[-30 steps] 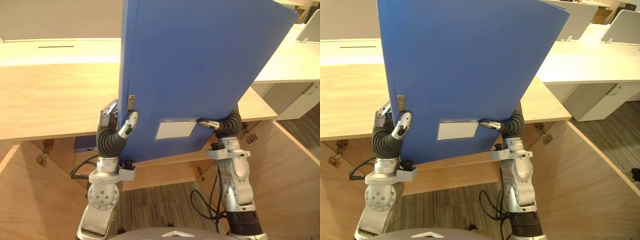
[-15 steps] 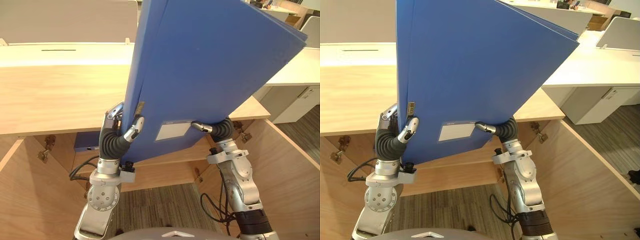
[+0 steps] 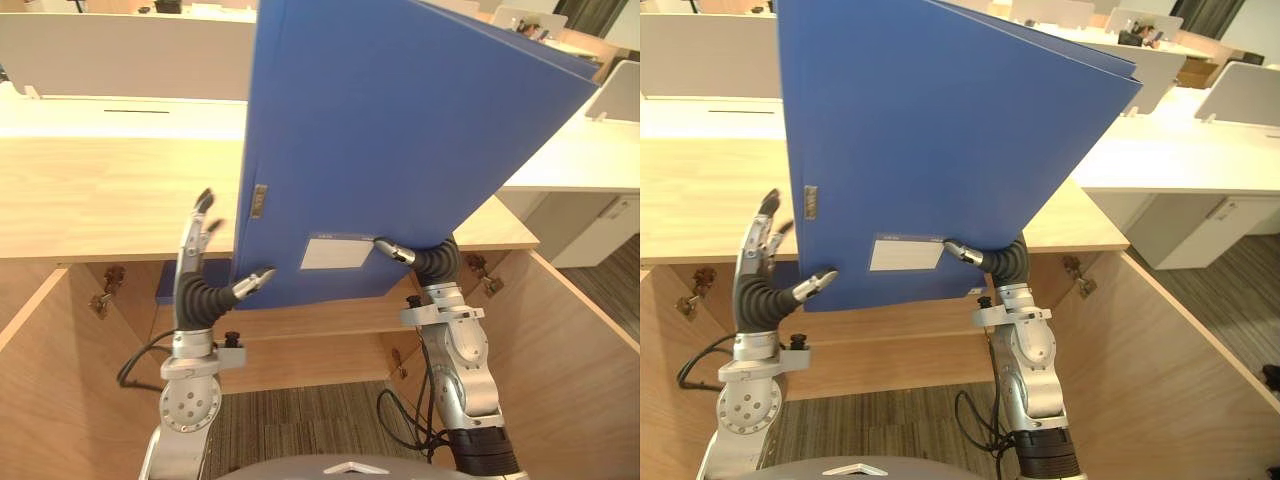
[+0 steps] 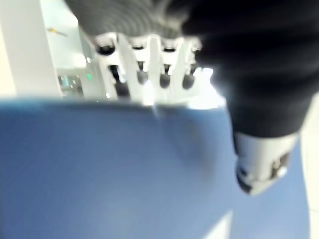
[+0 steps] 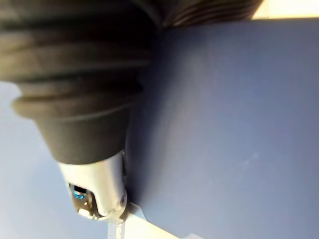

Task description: Walk over to the cabinet, pick up the folder, carry it to the office cabinet, place the folder inside the office cabinet, then close the office cabinet door

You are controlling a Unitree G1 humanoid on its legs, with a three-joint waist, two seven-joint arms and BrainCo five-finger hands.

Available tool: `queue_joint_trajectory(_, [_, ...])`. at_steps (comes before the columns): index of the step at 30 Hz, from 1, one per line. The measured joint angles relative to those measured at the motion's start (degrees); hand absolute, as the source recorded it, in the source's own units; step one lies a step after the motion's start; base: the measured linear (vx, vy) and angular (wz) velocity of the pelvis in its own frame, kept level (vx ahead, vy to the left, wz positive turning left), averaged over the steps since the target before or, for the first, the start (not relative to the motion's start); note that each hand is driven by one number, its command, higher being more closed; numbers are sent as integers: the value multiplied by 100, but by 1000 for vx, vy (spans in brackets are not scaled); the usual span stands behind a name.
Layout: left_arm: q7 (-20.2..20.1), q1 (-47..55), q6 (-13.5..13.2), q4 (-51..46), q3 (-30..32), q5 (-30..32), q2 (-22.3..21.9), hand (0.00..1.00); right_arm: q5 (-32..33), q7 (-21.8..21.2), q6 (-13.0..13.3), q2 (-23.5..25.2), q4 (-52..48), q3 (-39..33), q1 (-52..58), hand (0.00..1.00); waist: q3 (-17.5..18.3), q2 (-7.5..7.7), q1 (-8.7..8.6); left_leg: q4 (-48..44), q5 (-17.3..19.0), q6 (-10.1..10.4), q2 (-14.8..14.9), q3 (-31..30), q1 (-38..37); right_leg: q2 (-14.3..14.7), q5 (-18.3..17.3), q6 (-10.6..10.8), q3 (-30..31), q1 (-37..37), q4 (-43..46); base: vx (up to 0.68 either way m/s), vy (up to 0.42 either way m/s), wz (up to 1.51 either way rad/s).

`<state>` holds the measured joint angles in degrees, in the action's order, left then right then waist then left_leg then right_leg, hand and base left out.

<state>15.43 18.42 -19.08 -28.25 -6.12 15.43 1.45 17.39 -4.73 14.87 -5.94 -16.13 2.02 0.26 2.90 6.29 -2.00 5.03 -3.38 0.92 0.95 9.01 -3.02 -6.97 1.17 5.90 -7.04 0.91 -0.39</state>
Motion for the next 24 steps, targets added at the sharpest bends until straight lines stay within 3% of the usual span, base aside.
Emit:
queue_joint_trajectory(7, [265, 633, 13, 43, 972, -986, -508, 0, -322, 46, 22, 188, -199, -274, 203, 100, 23, 47, 117, 0, -2, 2, -23, -173, 14, -33, -46, 24, -170, 95, 8, -1, -1, 14])
queue_joint_trajectory(12, [183, 851, 158, 605, 1586, -1392, -740, 0, -428, 26, 11, 334, -199, -456, 263, 100, -13, 62, 174, 0, -3, 2, -35, -299, 40, -55, -86, 68, -304, 126, 36, -3, -2, 13])
queue_joint_trajectory(24, [-341, 874, 645, 2182, 1887, -1454, -796, 0, -778, -13, -15, 321, -182, -336, 401, 100, -157, 122, 202, -1, -11, -9, -36, -407, 84, -73, -126, 18, -410, 122, 124, 6, -3, 4])
